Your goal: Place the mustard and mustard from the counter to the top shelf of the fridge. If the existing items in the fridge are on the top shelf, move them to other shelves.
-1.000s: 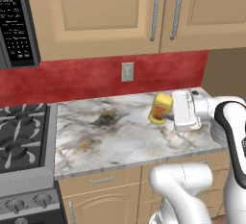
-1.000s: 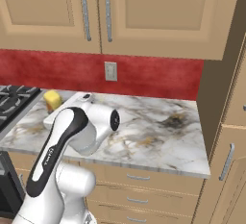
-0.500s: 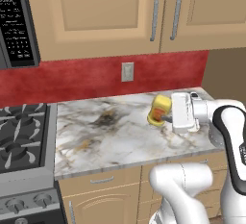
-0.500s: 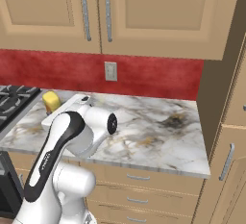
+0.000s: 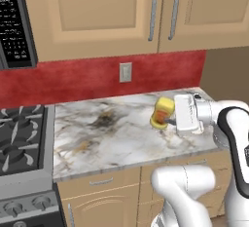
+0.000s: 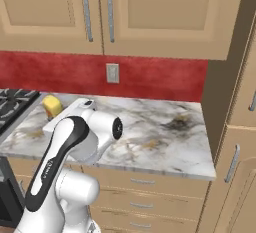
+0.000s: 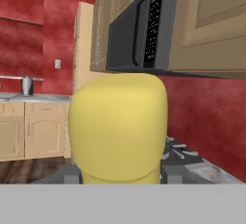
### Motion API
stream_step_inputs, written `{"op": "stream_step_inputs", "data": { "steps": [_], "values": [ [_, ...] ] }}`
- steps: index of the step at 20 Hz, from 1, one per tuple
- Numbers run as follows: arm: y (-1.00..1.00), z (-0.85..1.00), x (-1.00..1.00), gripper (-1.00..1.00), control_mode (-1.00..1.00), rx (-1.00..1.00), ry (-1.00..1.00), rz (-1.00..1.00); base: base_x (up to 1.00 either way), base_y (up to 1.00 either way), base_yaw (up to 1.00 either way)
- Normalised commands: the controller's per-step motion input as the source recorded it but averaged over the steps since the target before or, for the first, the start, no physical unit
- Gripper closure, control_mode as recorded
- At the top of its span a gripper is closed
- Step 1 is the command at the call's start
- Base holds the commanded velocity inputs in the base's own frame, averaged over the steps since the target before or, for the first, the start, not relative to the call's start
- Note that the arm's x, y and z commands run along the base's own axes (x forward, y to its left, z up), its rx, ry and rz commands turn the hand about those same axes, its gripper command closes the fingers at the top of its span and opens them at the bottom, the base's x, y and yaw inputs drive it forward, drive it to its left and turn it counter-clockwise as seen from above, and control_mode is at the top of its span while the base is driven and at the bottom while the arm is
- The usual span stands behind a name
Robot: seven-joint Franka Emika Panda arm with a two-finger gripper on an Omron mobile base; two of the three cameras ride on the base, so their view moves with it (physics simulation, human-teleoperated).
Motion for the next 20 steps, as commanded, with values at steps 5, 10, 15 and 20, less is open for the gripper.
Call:
{"op": "stream_step_inputs", "data": {
  "steps": [5, 10, 15, 20],
  "values": [
    [0.0, 0.0, 0.0, 1.0, 1.0, 0.0, 0.0, 0.0, -0.1, 0.0, -0.55],
    [0.0, 0.0, 0.0, 1.0, 1.0, 0.0, 0.0, 0.0, 0.0, 0.0, -0.79],
    [0.0, 0.0, 0.0, 1.0, 1.0, 0.0, 0.0, 0.0, 0.0, 0.0, -0.92],
    [0.0, 0.0, 0.0, 1.0, 1.0, 0.0, 0.0, 0.0, 0.0, 0.0, -0.97]
  ]
}}
